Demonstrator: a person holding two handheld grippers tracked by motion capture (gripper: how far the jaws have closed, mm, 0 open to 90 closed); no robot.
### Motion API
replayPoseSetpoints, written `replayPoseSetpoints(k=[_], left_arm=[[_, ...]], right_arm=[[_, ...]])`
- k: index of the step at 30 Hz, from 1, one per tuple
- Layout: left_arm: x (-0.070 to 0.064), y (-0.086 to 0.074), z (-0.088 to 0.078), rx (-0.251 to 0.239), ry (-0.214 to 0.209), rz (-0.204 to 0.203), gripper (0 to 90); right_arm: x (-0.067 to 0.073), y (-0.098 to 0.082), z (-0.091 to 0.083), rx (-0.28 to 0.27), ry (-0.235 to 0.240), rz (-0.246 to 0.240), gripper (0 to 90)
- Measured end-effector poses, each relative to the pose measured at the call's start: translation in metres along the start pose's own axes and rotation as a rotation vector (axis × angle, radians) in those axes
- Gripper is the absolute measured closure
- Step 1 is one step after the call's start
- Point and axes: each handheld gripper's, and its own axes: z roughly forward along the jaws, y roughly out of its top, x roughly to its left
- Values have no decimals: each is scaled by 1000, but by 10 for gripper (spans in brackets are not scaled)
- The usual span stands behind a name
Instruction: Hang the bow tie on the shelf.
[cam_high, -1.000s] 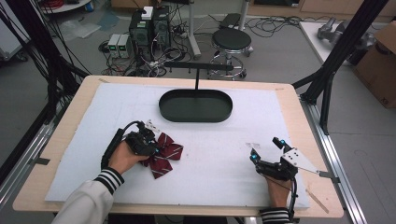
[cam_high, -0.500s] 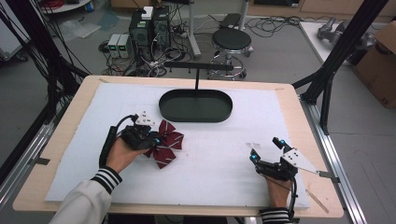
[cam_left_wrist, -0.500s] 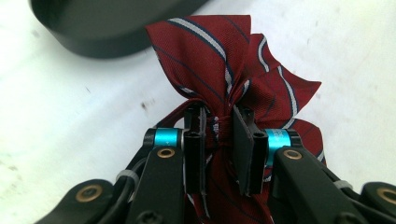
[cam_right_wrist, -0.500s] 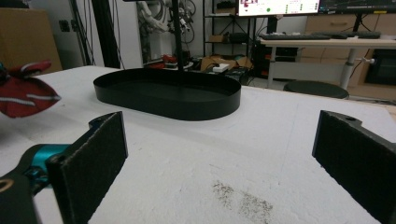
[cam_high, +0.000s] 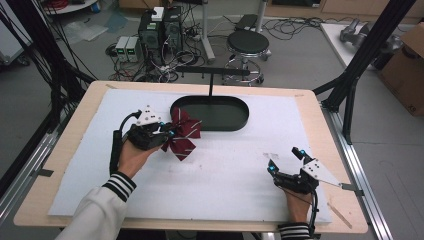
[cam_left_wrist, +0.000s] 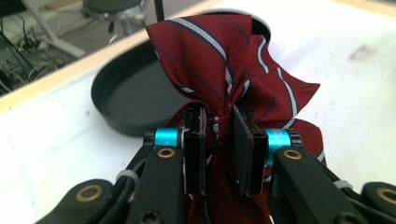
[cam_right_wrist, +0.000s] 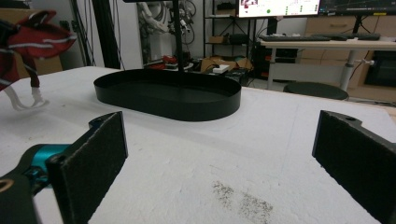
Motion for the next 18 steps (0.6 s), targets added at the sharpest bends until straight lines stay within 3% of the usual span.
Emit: replayPoseSetpoints(k=[7, 18], left_arm=[[5, 13, 0, -105, 43, -16, 752], [18, 32, 9, -212, 65, -55, 752]], right_arm=[[0, 0, 0, 1, 0, 4, 22], [-1, 0, 0, -2, 1, 5, 23]])
